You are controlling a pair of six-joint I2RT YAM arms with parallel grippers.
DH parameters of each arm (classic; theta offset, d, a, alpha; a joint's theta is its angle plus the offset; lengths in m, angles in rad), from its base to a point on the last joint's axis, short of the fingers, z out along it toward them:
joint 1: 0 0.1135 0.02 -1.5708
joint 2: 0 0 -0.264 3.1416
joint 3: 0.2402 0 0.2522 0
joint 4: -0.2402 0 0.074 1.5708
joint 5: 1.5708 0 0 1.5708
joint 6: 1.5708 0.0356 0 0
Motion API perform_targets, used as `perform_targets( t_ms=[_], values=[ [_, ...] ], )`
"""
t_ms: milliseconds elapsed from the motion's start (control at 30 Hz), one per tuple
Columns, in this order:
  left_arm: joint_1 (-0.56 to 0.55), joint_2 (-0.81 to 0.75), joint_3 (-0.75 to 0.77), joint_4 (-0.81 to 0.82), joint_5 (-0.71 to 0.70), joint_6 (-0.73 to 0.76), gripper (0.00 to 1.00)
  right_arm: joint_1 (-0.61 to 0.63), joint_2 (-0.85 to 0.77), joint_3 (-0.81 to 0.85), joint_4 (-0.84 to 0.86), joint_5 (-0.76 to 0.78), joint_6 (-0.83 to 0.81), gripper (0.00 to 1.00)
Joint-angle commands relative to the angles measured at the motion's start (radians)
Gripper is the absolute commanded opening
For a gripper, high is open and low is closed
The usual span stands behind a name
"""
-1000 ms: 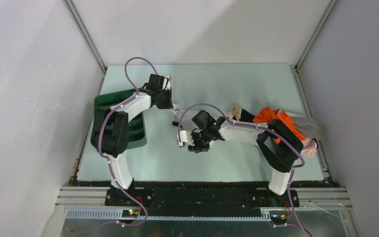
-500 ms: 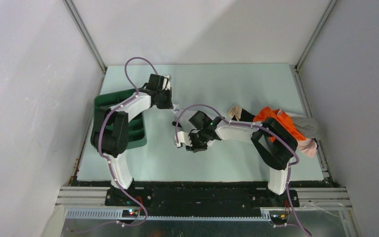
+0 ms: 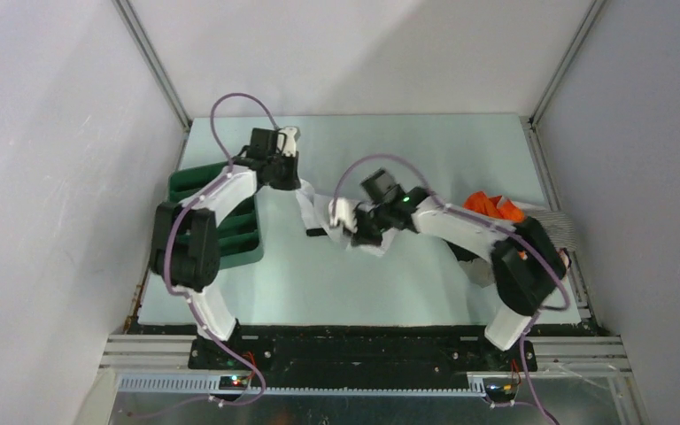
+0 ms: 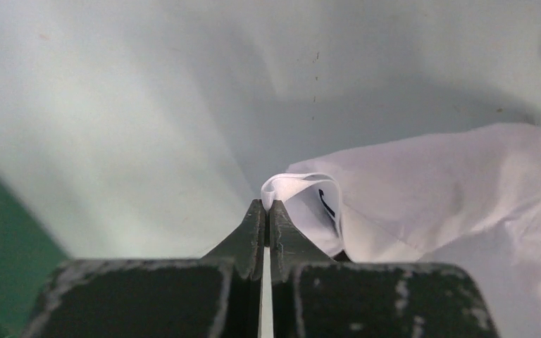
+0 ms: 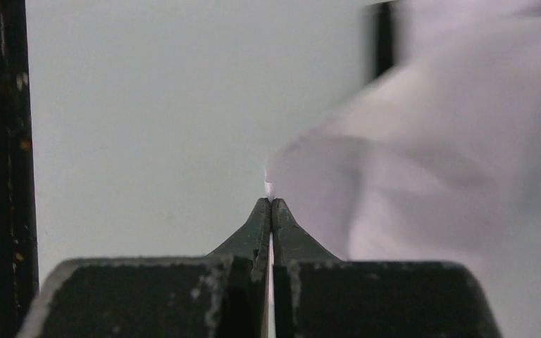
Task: Roll the underwear
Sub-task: Flatten out the underwear at the center of the board.
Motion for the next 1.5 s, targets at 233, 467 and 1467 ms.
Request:
perform_targets(
  t_ms=[233,467,1467],
  values=[
    [0.052,-0.449,-0.037,-0.086,0.361,0.241,0.00,-0.280,-0.421,0.097,0.032,-0.174,0.495,0.00],
    [-0.010,-0.655,-0.108,-0.229,0.337,0.301,0.00,-0.298,-0.613,0.005,0.029,-0.195,0.622,0.00],
    [-0.026,-0.108,-0.129,-0.041,0.003,-0.076,0.00,-0.604,-0.099,-0.126,0.379,-0.209,1.002,0.00]
  ],
)
